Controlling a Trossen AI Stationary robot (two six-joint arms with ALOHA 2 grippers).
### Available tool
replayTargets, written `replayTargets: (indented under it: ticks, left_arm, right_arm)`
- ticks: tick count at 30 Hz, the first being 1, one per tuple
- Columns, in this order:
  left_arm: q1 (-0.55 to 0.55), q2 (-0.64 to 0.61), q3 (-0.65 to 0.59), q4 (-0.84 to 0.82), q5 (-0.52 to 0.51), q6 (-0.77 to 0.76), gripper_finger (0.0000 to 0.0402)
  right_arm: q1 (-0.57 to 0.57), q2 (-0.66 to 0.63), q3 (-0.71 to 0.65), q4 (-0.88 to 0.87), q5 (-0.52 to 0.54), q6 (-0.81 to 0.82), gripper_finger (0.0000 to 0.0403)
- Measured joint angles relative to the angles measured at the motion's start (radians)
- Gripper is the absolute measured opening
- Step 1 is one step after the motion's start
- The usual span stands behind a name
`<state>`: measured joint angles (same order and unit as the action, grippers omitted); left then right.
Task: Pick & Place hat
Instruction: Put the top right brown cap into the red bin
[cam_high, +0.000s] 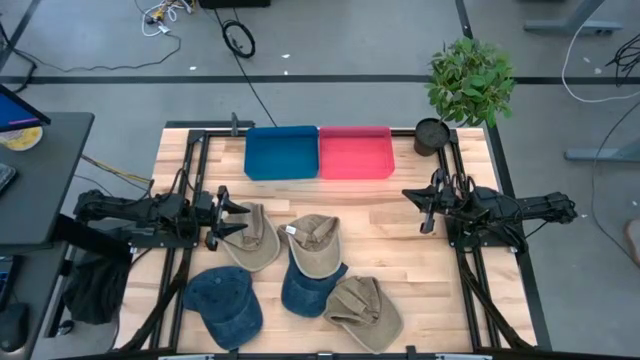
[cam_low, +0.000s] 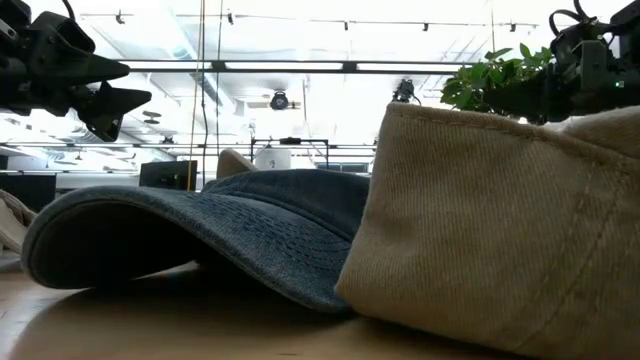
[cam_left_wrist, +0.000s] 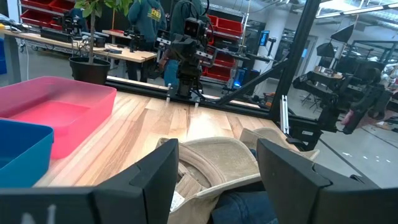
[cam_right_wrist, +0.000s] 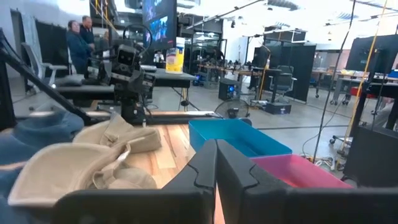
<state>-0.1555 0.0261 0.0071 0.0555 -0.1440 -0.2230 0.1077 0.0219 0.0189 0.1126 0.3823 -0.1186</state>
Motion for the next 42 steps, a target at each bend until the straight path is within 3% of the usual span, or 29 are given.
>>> replayTargets:
  ticks: [4, 8, 14, 19, 22, 33, 42]
  left_arm:
    - [0.000, 0.000, 0.000, 0.000, 0.000, 0.000, 0.0220]
    - [0.000, 0.000, 0.000, 0.000, 0.000, 0.000, 0.0220]
    - [0.000, 0.000, 0.000, 0.000, 0.000, 0.000, 0.0220]
    - [0.000, 0.000, 0.000, 0.000, 0.000, 0.000, 0.0220]
    - [0.000, 0.000, 0.000, 0.000, 0.000, 0.000, 0.0220]
    - [0.000, 0.000, 0.000, 0.000, 0.000, 0.000, 0.0220]
    - [0.000, 0.000, 0.000, 0.000, 0.000, -0.001, 0.0220]
  right_arm:
    - [0.000, 0.000, 0.000, 0.071, -0.001, 0.149, 0.0011]
    - [0.000, 0.000, 0.000, 0.202, -0.002, 0.468, 0.0011]
    - [-0.003, 0.000, 0.000, 0.309, 0.120, 0.720, 0.0011]
    - [-0.003, 0.000, 0.000, 0.312, 0.254, 1.101, 0.0011]
    - [-0.003, 0.000, 0.000, 0.358, 0.264, 1.226, 0.0011]
    - [-0.003, 0.063, 0.011, 0.652, 0.313, 1.025, 0.0011]
    - [-0.003, 0.219, 0.222, 0.579, 0.359, 0.804, 0.0011]
